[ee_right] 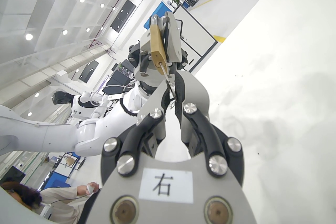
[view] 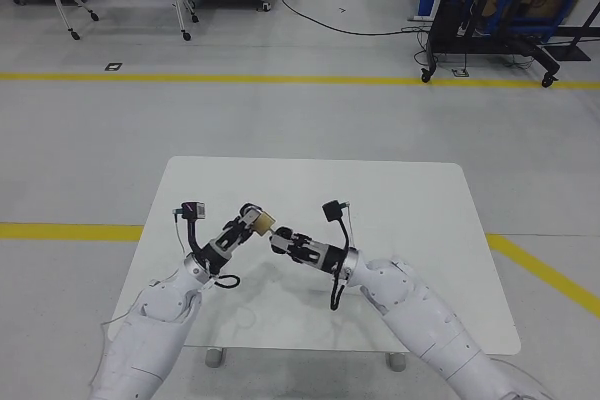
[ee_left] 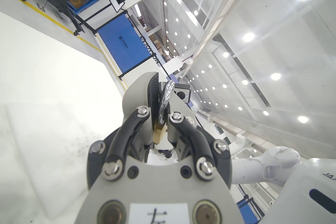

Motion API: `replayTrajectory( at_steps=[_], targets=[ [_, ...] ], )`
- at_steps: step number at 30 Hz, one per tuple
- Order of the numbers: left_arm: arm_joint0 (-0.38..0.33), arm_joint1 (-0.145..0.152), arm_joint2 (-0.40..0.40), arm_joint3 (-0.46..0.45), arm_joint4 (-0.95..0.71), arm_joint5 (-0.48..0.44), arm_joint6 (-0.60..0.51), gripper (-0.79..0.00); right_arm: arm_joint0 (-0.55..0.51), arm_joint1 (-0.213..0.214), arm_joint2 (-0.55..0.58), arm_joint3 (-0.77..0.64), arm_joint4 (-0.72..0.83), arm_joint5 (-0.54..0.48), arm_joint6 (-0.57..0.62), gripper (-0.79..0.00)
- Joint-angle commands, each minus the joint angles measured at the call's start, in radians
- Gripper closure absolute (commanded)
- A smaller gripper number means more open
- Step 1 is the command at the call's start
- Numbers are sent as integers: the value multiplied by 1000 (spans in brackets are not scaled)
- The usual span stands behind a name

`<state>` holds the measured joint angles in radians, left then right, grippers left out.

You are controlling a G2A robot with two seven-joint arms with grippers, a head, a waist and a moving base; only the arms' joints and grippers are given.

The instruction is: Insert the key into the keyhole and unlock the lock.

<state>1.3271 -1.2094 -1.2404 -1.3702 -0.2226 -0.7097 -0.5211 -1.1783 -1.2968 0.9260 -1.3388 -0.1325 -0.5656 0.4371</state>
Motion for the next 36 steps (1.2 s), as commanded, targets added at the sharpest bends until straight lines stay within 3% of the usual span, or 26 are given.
replayTrajectory(
  at_steps=[1, 22, 29, 36],
  targets=[
    [1, 1, -2, -2, 11, -6, -5, 0, -2, 3, 7, -3, 8, 0, 18, 0],
    [11, 10, -11, -18, 158, -15, 10, 0, -34, 27, 59, -53, -48, 45, 95, 0],
    [16, 3, -10, -3, 23, 51, 61, 0, -44, 29, 57, -70, -48, 29, 97, 0],
    [6, 2, -4, 2, -16, 95, 25, 0, -35, 23, 41, -58, -10, 17, 84, 0]
  ],
)
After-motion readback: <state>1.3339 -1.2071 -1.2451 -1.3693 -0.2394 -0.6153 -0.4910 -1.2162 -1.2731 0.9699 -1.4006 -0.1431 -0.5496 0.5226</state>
